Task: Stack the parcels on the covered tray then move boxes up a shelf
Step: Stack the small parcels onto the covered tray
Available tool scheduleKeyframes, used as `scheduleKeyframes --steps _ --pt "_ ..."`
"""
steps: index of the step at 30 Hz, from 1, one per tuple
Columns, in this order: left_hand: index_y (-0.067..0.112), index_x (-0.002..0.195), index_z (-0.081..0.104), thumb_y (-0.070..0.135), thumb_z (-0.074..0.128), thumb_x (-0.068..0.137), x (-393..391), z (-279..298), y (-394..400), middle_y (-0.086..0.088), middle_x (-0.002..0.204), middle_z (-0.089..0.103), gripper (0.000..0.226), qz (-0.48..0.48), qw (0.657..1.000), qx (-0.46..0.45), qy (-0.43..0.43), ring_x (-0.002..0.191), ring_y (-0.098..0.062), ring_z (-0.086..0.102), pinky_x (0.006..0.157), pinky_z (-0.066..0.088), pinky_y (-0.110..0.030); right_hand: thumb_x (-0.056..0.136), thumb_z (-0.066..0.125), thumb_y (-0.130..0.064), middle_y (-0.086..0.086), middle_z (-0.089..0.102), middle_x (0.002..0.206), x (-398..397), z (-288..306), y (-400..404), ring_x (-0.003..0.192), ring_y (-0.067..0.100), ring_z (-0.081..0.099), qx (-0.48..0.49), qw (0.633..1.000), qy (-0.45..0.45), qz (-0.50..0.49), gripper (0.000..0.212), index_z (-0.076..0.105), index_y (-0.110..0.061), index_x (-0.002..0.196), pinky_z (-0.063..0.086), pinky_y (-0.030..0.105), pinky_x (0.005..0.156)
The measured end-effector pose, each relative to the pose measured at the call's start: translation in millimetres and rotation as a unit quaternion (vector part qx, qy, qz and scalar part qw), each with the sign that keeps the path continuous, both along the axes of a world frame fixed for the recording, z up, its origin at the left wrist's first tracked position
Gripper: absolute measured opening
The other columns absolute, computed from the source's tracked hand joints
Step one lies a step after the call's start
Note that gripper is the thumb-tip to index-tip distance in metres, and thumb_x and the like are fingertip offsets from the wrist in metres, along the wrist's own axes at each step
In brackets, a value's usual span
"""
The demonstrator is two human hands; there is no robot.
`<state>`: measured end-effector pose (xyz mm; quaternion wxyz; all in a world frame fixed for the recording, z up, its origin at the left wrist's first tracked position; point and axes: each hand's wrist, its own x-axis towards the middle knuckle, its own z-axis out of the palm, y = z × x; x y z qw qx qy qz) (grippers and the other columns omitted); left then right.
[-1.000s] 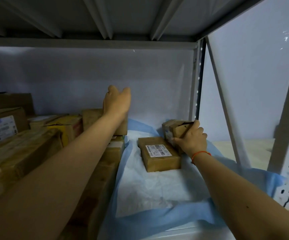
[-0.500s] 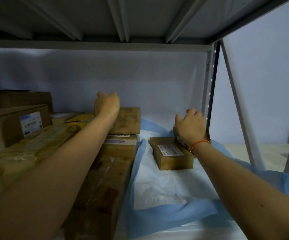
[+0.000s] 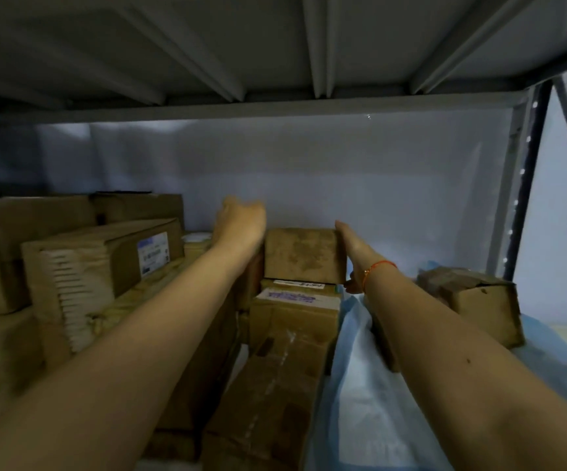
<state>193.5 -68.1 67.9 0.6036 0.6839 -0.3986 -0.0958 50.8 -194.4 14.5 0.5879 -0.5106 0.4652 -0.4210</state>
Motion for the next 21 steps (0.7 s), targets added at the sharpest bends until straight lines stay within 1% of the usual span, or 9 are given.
scheduleKeyframes --steps 1,2,4,6,9,12,14,17,21 --pt "0.002 0.133 0.044 0.024 0.040 0.097 -0.1 -1.7 -1.8 -0.021 0.136 0.050 0.042 0.004 1.000 0.003 -0.011 0.122 -0.037 0.049 0.101 0.041 -0.039 0.084 0.052 -0.064 0.007 0.061 0.107 3.2 -2.1 -3.9 0.076 0.021 0.056 -0.003 1.000 -0.006 -0.011 0.064 0.051 -0.016 0.126 0.046 0.031 0.060" --pt "0.002 0.133 0.043 0.023 0.039 0.097 -1.6 -3.5 -3.7 -0.021 0.136 0.050 0.042 0.002 1.000 0.010 -0.013 0.123 -0.037 0.048 0.100 0.040 -0.039 0.082 0.053 -0.064 0.008 0.062 0.111 6.2 -3.4 -8.2 0.076 0.021 0.057 -0.007 1.000 -0.011 -0.021 0.066 0.051 -0.016 0.128 0.043 0.029 0.055" --pt "0.002 0.134 0.041 0.022 0.038 0.097 -4.8 -6.6 -8.0 -0.021 0.137 0.049 0.042 0.001 1.000 0.018 -0.020 0.124 -0.038 0.047 0.101 0.040 -0.039 0.079 0.052 -0.063 0.008 0.063 0.113 10.5 -6.0 -12.3 0.079 0.021 0.059 -0.008 0.999 -0.014 -0.033 0.063 0.054 -0.018 0.124 0.044 0.028 0.055" --pt "0.002 0.133 0.041 0.023 0.039 0.096 -9.6 -8.0 -10.3 -0.021 0.136 0.050 0.043 -0.005 0.999 0.026 -0.029 0.124 -0.037 0.048 0.102 0.040 -0.040 0.072 0.052 -0.063 0.007 0.065 0.106 12.9 -5.8 -13.1 0.080 0.022 0.062 0.001 0.999 -0.025 -0.036 0.060 0.056 -0.020 0.114 0.045 0.029 0.055" --pt "0.004 0.135 0.040 0.025 0.039 0.096 -16.8 -10.0 -15.4 -0.018 0.137 0.050 0.045 -0.013 0.999 0.038 -0.031 0.123 -0.037 0.048 0.099 0.039 -0.039 0.049 0.058 -0.066 0.006 0.070 0.105 10.3 -11.8 -31.0 0.084 0.026 0.068 0.018 0.997 -0.043 -0.056 0.083 0.057 -0.023 0.120 0.052 0.035 0.054" --pt "0.002 0.132 0.042 0.023 0.040 0.094 -23.5 -11.2 -16.8 -0.019 0.133 0.053 0.043 -0.023 0.999 0.033 -0.033 0.119 -0.038 0.051 0.094 0.042 -0.041 0.041 0.058 -0.062 0.006 0.070 0.108 2.5 -14.2 -40.7 0.083 0.025 0.069 0.013 0.995 -0.063 -0.077 0.094 0.055 -0.023 0.125 0.053 0.038 0.045" --pt "0.003 0.130 0.043 0.024 0.041 0.092 -27.3 -10.8 -15.6 -0.020 0.128 0.056 0.044 -0.032 0.999 0.028 -0.027 0.115 -0.037 0.054 0.091 0.044 -0.042 0.046 0.057 -0.060 0.004 0.069 0.109 -4.2 -5.7 -21.4 0.082 0.024 0.069 0.009 0.993 -0.079 -0.089 0.083 0.058 -0.021 0.119 0.053 0.034 0.047" --pt "0.006 0.135 0.042 0.031 0.042 0.090 -33.1 -10.6 -14.5 -0.017 0.131 0.054 0.051 -0.052 0.998 0.027 -0.002 0.115 -0.036 0.055 0.097 0.048 -0.044 0.062 0.054 -0.056 0.002 0.066 0.101 -16.9 5.9 3.6 0.080 0.023 0.066 -0.013 0.991 -0.102 -0.087 0.050 0.058 -0.021 0.098 0.051 0.028 0.051" --pt "0.008 0.139 0.037 0.038 0.048 0.090 -51.1 -9.9 -14.5 -0.014 0.138 0.049 0.059 -0.060 0.998 0.013 0.011 0.121 -0.036 0.052 0.101 0.046 -0.045 0.075 0.049 -0.053 0.003 0.060 0.091 -48.2 17.6 28.9 0.076 0.022 0.061 -0.050 0.986 -0.116 -0.107 0.032 0.054 -0.022 0.084 0.048 0.025 0.056"
